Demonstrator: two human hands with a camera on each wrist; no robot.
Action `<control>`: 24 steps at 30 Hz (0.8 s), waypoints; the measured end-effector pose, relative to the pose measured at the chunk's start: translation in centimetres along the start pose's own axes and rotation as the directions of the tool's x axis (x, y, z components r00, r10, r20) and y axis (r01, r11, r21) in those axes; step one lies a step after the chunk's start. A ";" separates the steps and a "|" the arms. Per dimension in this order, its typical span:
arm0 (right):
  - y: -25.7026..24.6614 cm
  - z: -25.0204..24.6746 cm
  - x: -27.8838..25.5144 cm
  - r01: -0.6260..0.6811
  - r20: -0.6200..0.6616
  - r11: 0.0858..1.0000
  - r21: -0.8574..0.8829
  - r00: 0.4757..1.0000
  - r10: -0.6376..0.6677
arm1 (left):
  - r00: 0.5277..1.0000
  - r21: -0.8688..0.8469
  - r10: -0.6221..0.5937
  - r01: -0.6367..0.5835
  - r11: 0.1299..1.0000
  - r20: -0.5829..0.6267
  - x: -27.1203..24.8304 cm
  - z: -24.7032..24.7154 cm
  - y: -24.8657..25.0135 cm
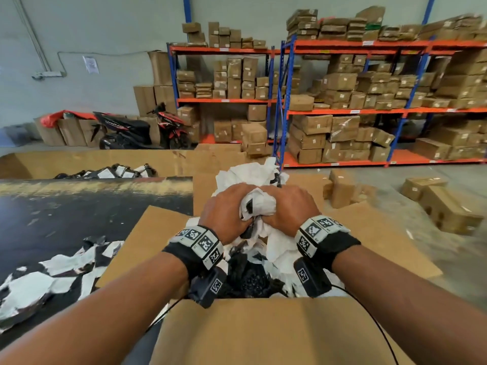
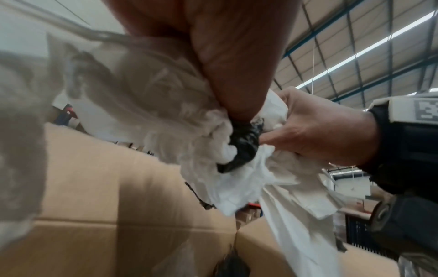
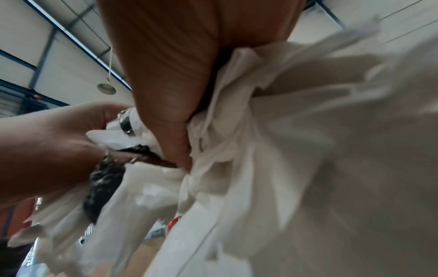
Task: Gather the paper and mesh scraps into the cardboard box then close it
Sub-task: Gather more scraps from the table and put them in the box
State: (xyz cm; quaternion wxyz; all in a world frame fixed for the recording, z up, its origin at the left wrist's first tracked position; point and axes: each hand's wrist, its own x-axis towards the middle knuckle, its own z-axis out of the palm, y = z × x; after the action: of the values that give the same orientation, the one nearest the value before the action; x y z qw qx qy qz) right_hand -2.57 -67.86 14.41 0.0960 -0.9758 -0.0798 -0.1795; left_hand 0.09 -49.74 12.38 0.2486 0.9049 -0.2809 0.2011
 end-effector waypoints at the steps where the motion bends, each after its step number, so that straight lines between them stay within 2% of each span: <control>1: 0.7 0.8 -0.2 0.006 0.047 1.000 0.007 0.999 -0.006 | 0.999 0.013 0.000 0.000 1.000 0.055 -0.1 1.0 -0.4; 5: 3.1 4.2 -0.2 0.018 0.260 1.000 0.020 0.965 -0.023 | 0.957 0.063 -0.036 0.018 0.998 0.288 -0.5 4.0 -2.3; 9: 4.7 7.2 0.4 -0.002 0.461 1.000 0.010 0.887 -0.003 | 0.855 0.214 -0.180 0.083 0.973 0.486 -0.3 5.6 -3.9; 13: 6.7 7.7 1.1 0.040 0.578 0.998 -0.043 0.816 -0.007 | 0.770 0.382 -0.306 0.087 0.920 0.560 0.3 4.8 -5.1; 18: 7.4 6.0 2.5 0.130 0.609 0.988 -0.086 0.791 -0.051 | 0.752 0.341 -0.303 0.111 0.933 0.585 1.4 2.9 -6.3; 20: 6.8 6.4 2.7 0.206 0.622 0.978 -0.035 0.770 -0.140 | 0.703 0.311 -0.294 0.109 0.944 0.648 1.9 2.7 -6.2; 22: 6.0 8.1 2.6 0.266 0.660 0.964 0.028 0.719 -0.217 | 0.632 0.286 -0.274 0.085 0.954 0.725 2.0 3.4 -5.8; 24: 5.2 10.6 2.6 0.268 0.722 0.962 0.049 0.657 -0.220 | 0.547 0.284 -0.272 0.065 0.957 0.791 1.6 5.3 -5.9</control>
State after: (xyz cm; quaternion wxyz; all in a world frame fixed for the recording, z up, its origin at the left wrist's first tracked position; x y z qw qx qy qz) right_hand 4.41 -70.33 4.87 0.0021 -0.9502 -0.2356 0.2040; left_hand 6.09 -49.16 7.05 0.0050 0.9380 -0.2511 -0.2389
